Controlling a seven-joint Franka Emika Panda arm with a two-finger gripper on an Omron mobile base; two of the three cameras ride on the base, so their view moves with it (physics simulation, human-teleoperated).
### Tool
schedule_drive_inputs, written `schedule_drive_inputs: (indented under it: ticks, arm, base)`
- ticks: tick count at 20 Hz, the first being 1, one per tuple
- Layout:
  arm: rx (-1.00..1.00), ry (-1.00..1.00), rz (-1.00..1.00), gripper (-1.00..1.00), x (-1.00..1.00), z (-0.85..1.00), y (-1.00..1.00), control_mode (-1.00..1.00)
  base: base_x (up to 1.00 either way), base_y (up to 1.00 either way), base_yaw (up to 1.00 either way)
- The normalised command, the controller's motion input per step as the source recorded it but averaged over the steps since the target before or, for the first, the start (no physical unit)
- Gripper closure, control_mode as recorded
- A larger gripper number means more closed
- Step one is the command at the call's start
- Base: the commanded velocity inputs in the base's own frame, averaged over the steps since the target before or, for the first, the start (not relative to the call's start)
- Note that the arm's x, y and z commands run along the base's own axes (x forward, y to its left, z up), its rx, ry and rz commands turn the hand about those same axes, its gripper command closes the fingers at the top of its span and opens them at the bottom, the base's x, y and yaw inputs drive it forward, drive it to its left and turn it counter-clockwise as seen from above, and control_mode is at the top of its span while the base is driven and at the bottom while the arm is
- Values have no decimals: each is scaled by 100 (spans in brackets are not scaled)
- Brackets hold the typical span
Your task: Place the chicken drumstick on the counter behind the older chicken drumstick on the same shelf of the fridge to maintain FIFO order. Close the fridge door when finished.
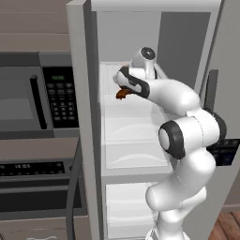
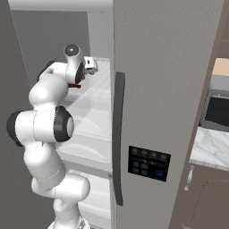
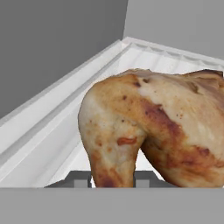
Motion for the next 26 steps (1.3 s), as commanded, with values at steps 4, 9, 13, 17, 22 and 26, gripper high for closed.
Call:
schedule_drive_inputs:
  ticks: [4, 9, 13, 17, 22, 26]
  arm:
    - [0, 15, 0, 100, 87, -12, 4, -100]
    - [0, 11, 0, 100, 71, -36, 3, -100]
    - [-1, 12, 0, 100, 63, -50, 6, -100]
    - [-6, 8, 0, 100, 32, -73, 12, -100]
    - [-15, -2, 0, -100, -8, -99, 22, -100]
    - [-7, -5, 0, -100, -2, -68, 11, -100]
  base:
    - [0, 0, 0]
    - [0, 0, 0]
    - [0, 0, 0]
    - [0, 0, 0]
    - [0, 0, 0]
    - [0, 0, 0]
